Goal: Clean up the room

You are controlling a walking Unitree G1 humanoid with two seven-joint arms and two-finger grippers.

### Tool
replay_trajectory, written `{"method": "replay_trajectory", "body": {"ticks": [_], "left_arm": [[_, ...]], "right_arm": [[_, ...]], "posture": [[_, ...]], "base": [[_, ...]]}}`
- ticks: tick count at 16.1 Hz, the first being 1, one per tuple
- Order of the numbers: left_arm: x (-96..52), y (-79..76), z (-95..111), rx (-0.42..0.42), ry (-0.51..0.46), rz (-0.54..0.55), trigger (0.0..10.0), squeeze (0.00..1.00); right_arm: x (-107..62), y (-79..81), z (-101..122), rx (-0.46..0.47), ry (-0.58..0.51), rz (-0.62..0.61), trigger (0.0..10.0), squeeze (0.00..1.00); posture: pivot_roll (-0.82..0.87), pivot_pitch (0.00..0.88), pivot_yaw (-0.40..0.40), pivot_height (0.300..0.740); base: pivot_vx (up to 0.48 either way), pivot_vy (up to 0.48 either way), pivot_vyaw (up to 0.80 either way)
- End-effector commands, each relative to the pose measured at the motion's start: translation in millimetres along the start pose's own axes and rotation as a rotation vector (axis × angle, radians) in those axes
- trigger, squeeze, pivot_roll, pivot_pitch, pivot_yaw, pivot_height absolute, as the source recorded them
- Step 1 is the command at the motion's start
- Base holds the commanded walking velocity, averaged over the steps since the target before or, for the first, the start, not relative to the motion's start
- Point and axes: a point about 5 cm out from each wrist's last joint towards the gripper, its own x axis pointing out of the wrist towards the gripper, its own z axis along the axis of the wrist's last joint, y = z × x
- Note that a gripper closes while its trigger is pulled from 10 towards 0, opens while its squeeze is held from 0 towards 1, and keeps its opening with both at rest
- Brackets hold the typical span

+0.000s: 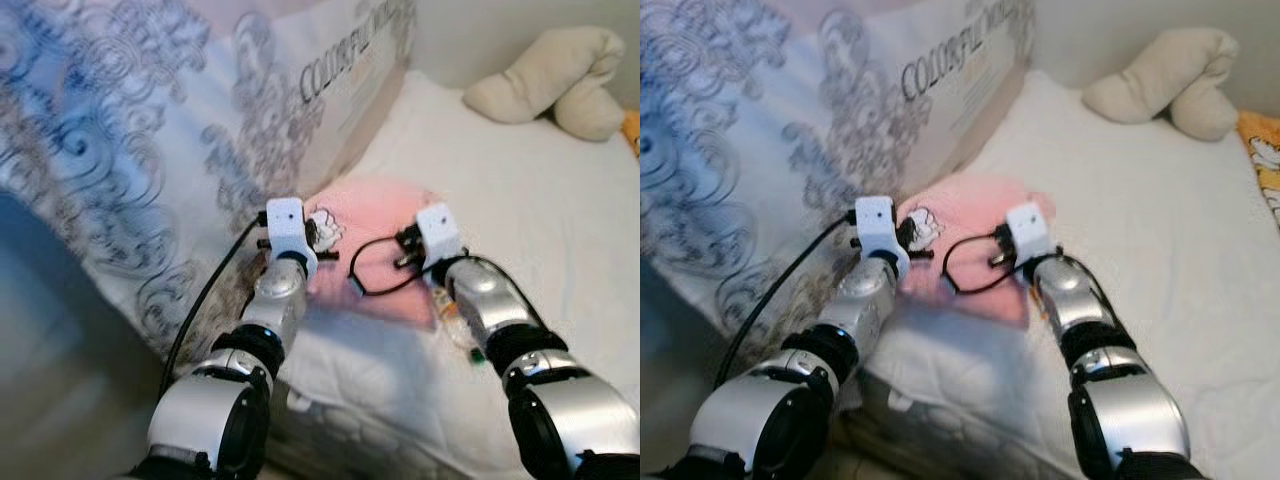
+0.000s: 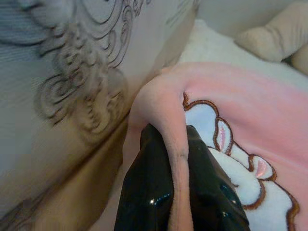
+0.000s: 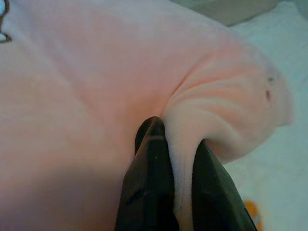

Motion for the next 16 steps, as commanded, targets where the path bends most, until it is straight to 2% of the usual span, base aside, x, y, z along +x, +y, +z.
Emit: {"method": "replay_trajectory", "body": {"ticks": [1, 2, 3, 4, 6, 9, 10, 11, 12, 13, 16], "left_arm": [[2.4, 0.7, 10.9, 0.027, -0.053, 0.027, 10.0, 0.00], [3.2, 8.0, 12.6, 0.031, -0.058, 0.056, 10.0, 0.00], [3.6, 9.0, 14.3, 0.026, -0.064, 0.057, 10.0, 0.00], [4.1, 7.2, 16.5, 0.019, -0.073, 0.045, 10.0, 0.00], [2.1, -4.8, 8.6, -0.048, -0.046, 0.013, 10.0, 0.00], [-3.0, -13.2, -10.0, -0.071, 0.030, -0.004, 10.0, 0.00], [-3.9, -16.6, -12.4, -0.065, 0.040, -0.020, 10.0, 0.00], [-4.2, -18.8, -13.6, -0.046, 0.047, -0.024, 10.0, 1.00], [-4.7, -22.3, -14.6, -0.025, 0.052, -0.033, 10.0, 1.00], [-5.5, -22.6, -16.6, -0.003, 0.056, -0.029, 10.0, 1.00], [-9.4, -13.2, -26.2, 0.023, 0.069, -0.022, 10.0, 1.00]], "right_arm": [[-4.1, -4.9, -10.5, -0.012, 0.029, -0.020, 10.0, 0.00], [-4.7, 1.0, -18.7, -0.018, 0.047, -0.006, 10.0, 0.00], [-4.8, 1.6, -19.4, -0.019, 0.048, -0.006, 10.0, 0.00], [-4.6, 0.1, -17.6, -0.025, 0.040, -0.018, 10.0, 0.00], [-5.7, -6.3, -17.4, -0.056, 0.056, -0.044, 10.0, 0.00], [-8.7, -7.5, -29.4, 0.067, 0.108, -0.052, 10.0, 0.00], [-9.9, -7.1, -35.4, 0.140, 0.142, -0.058, 10.0, 0.00], [-10.9, -7.7, -38.8, 0.191, 0.155, -0.072, 10.0, 0.55], [-12.2, -8.9, -42.3, 0.261, 0.163, -0.094, 10.0, 1.00], [-12.4, -8.2, -43.5, 0.297, 0.159, -0.100, 10.0, 1.00], [-12.5, -7.7, -42.8, 0.288, 0.132, -0.114, 10.0, 1.00]], "posture": [[0.15, 0.141, -0.104, 0.740], [0.16, 0.144, -0.100, 0.740], [0.16, 0.144, -0.100, 0.740], [0.16, 0.141, -0.101, 0.740], [0.16, 0.129, -0.102, 0.740], [0.16, 0.128, -0.101, 0.740], [0.16, 0.126, -0.099, 0.740], [0.16, 0.123, -0.097, 0.740], [0.16, 0.121, -0.094, 0.740], [0.15, 0.115, -0.092, 0.740], [0.14, 0.084, -0.074, 0.740]], "base": [[0.000, 0.000, 0.00], [0.000, 0.000, 0.00], [0.000, 0.000, 0.00], [0.000, 0.000, 0.00], [0.000, 0.000, 0.00], [0.000, 0.000, 0.00], [0.000, 0.000, 0.00], [0.000, 0.000, 0.00], [0.000, 0.000, 0.00], [0.000, 0.000, 0.00], [0.000, 0.000, 0.00]]}}
